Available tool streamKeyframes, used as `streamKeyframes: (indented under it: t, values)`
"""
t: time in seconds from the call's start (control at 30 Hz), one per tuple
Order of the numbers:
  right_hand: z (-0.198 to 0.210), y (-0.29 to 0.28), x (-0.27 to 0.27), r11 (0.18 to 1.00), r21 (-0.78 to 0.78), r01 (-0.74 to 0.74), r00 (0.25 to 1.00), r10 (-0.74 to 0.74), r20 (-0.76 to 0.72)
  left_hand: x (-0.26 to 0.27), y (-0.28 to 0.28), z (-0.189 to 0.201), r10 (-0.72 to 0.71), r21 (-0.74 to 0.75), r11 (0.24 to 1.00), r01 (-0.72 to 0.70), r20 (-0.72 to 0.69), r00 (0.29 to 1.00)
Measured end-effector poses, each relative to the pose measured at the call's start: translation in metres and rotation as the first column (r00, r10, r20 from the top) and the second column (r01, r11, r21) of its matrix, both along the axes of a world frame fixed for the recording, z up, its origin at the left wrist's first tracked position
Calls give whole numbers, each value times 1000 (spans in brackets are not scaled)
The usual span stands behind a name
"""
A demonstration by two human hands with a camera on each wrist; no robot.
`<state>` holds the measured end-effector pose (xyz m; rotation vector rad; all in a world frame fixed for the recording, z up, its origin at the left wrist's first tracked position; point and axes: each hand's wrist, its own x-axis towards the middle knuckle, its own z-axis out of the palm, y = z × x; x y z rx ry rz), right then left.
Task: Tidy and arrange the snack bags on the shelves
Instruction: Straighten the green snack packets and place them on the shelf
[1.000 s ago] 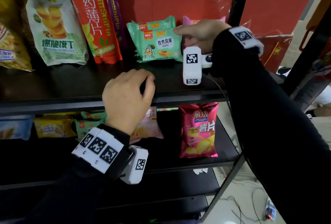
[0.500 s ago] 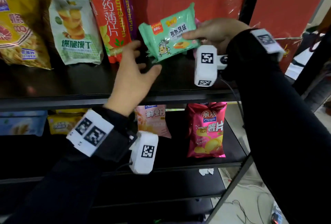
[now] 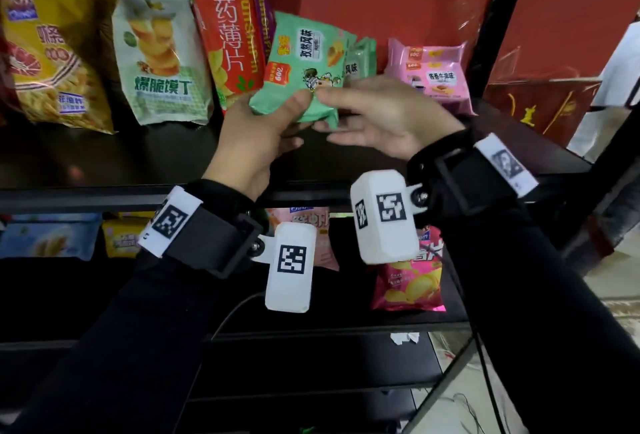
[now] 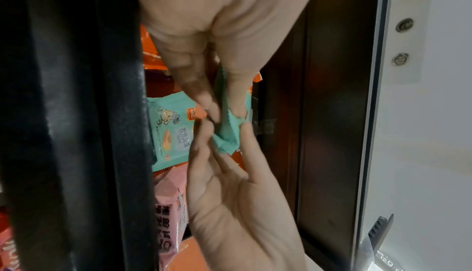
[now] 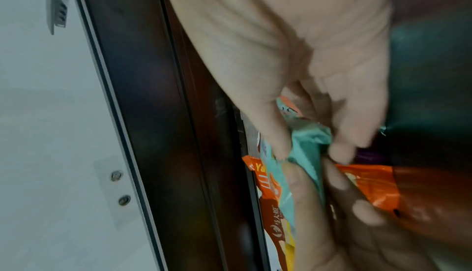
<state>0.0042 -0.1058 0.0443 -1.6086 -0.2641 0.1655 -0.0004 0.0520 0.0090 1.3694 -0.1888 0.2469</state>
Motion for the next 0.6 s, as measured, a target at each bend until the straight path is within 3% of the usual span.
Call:
streamKeyframes:
  t: [0.17, 0.33, 0.53, 0.6]
  values:
    - [-7, 0, -1, 995, 67, 68, 995, -73, 70, -1, 5, -2, -34, 80, 996, 34, -1, 999]
    - [-13, -1, -4, 989, -20, 145, 976, -139, 164, -2, 12, 7, -143, 186, 972, 142, -5, 990]
    - [-13, -11, -4, 975, -191, 114, 979, -78, 189, 3, 8, 4, -99, 222, 971, 93, 16, 995]
    - [-17, -8, -4, 992, -101, 82, 984, -65, 165, 4, 7, 3, -111, 248, 963, 105, 9, 994]
